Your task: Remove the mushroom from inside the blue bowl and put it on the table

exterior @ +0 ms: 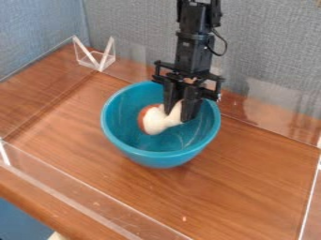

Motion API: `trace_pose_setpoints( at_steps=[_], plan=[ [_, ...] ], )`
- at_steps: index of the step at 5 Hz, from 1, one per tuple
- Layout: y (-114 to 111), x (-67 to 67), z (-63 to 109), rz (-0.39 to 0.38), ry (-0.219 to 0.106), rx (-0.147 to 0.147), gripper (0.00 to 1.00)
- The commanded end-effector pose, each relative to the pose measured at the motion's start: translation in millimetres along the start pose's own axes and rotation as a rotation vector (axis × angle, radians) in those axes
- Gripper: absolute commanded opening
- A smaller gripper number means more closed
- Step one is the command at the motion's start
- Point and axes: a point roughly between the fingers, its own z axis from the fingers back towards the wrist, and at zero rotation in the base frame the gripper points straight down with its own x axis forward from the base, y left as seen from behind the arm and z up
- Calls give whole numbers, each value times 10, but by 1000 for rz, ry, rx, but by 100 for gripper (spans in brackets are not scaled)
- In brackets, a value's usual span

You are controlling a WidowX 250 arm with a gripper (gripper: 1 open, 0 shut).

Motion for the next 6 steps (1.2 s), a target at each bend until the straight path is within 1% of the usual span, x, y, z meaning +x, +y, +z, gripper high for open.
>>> trace_pose_setpoints(
  at_steps=[1,2,3,4,5,6],
  plan=[
    [-14,-39,327,9,-99,2,0],
    [-21,-89,426,26,-123,-6,0],
    [-24,-136,607,20,-159,-12,0],
    [21,-161,729,23,-186,-18,0],
    [82,-175,804,29,-203,-20,0],
    [192,-280,933,36,-216,-23,0]
  ],
)
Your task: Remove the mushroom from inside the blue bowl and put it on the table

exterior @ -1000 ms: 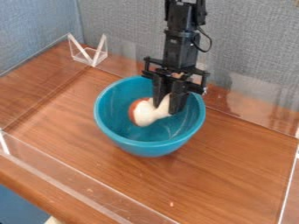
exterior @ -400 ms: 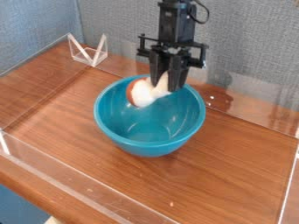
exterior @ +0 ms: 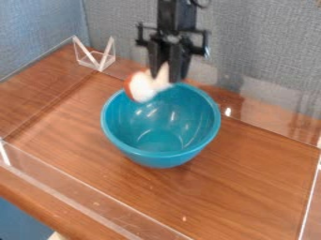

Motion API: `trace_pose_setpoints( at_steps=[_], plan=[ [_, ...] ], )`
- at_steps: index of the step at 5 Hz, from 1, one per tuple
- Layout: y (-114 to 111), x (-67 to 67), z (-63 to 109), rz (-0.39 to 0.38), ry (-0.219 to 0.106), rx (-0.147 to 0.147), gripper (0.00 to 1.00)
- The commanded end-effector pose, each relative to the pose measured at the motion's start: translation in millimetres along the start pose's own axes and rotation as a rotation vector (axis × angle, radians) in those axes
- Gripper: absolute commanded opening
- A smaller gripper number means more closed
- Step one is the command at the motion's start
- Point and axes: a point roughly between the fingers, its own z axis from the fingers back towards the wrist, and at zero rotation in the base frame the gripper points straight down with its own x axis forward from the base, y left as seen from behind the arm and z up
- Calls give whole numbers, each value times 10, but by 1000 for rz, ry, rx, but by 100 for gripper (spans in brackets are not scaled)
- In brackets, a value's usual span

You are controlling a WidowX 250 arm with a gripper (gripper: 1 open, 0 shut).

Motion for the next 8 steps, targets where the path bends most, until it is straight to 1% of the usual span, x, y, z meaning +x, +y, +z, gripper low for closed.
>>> trace_pose_setpoints(
  at_steps=[1,2,3,4,5,6,7,8],
  plan=[
    [413,-263,540,77,-119,15,0],
    [876,-490,603,254,-108,28,0],
    [1253,-583,347,310,-43,48,0],
    [1309,-610,209,311,8,63,0],
    [1319,-610,142,305,46,69,0],
    [1297,-589,22,261,84,83,0],
    [1291,-536,-152,224,133,99,0],
    [1347,-548,-297,242,152,88,0]
  ],
)
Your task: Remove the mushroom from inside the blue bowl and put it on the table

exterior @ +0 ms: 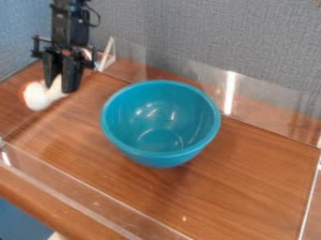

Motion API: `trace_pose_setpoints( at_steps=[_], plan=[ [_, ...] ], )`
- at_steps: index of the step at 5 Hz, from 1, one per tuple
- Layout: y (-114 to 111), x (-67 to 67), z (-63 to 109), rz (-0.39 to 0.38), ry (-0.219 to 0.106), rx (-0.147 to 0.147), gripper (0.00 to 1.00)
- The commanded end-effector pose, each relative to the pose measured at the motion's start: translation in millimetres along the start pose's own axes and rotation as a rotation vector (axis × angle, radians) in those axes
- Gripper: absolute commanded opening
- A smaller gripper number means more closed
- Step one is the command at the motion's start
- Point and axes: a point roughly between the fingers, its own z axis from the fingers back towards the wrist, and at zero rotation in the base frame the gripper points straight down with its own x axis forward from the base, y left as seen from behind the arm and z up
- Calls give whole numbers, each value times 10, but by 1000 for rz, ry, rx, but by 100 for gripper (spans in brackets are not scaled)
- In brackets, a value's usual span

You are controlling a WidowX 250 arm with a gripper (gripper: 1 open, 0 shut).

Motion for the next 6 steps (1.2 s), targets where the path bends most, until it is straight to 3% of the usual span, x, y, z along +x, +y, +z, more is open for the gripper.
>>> trace_pose_setpoints(
  at_steps=[1,2,4,6],
  plan=[
    [74,17,55,37,-40,3,0],
    [97,53,-33,53,-33,-12,0],
    [88,149,34,-34,-34,-6,0],
    [60,179,-68,0,-44,-44,0]
  ],
)
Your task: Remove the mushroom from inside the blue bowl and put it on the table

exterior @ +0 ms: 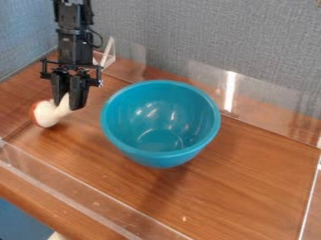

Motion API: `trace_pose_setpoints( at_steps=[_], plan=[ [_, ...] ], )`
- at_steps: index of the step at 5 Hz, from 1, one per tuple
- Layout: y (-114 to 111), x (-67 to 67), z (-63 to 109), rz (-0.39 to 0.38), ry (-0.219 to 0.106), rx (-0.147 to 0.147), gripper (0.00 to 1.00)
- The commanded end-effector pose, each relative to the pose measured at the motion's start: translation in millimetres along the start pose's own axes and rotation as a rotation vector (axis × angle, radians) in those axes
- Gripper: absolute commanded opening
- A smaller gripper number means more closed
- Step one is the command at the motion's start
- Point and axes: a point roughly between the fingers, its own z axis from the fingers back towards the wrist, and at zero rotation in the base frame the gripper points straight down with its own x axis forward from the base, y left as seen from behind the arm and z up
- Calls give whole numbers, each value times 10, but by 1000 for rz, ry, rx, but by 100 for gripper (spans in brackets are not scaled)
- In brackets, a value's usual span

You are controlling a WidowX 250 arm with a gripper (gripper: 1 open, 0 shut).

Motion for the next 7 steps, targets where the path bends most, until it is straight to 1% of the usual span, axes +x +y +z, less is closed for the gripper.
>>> trace_pose_setpoints(
  at_steps=[1,2,4,6,7],
  plan=[
    [73,-126,143,-10,-58,4,0],
    [129,-220,138,-27,-70,-8,0],
    [111,-267,355,-32,-110,-52,0],
    [147,-471,719,-110,-139,-60,0],
    [290,-483,815,-137,-149,-63,0]
  ],
)
